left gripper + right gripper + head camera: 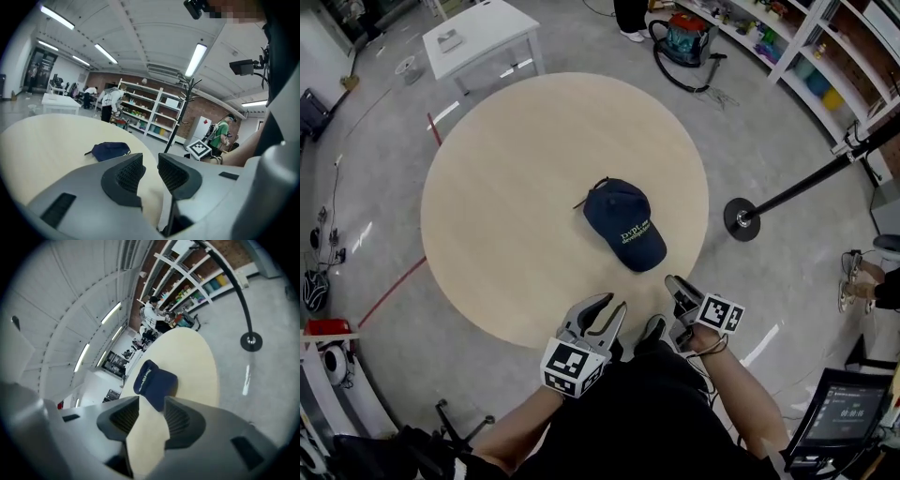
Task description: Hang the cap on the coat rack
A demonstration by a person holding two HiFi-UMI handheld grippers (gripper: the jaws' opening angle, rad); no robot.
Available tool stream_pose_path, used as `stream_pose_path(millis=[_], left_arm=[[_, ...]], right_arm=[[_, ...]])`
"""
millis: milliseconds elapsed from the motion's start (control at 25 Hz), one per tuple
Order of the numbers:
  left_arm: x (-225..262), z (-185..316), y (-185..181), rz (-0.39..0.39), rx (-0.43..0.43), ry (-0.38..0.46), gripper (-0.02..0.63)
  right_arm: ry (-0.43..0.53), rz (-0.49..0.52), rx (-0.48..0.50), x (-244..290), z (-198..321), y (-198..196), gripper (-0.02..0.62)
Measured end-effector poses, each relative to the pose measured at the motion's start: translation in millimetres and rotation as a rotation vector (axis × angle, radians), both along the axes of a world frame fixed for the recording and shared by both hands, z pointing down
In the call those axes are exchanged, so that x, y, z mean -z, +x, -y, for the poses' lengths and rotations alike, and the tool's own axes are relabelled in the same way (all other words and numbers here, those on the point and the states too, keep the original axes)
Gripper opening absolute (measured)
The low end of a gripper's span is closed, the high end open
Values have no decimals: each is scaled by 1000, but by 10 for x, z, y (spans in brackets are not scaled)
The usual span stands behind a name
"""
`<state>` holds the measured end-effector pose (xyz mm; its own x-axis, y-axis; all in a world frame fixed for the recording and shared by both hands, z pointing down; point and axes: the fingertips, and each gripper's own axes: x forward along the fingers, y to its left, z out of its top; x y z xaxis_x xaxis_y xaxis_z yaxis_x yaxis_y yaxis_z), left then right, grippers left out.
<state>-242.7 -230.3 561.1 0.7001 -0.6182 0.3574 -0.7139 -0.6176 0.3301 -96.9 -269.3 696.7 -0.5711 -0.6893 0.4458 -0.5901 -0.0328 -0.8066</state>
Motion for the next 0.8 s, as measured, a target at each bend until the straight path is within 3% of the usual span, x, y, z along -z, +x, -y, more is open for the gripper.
stream_pose_path(millis=[200,800], left_arm=[[112,22,-85,36,67,17,91],[-72,306,-135,65,156,-25,91]], right_arm=[[-52,87,-13,-248,149,-156,147],[-162,111,11,-616,439,-228,147]])
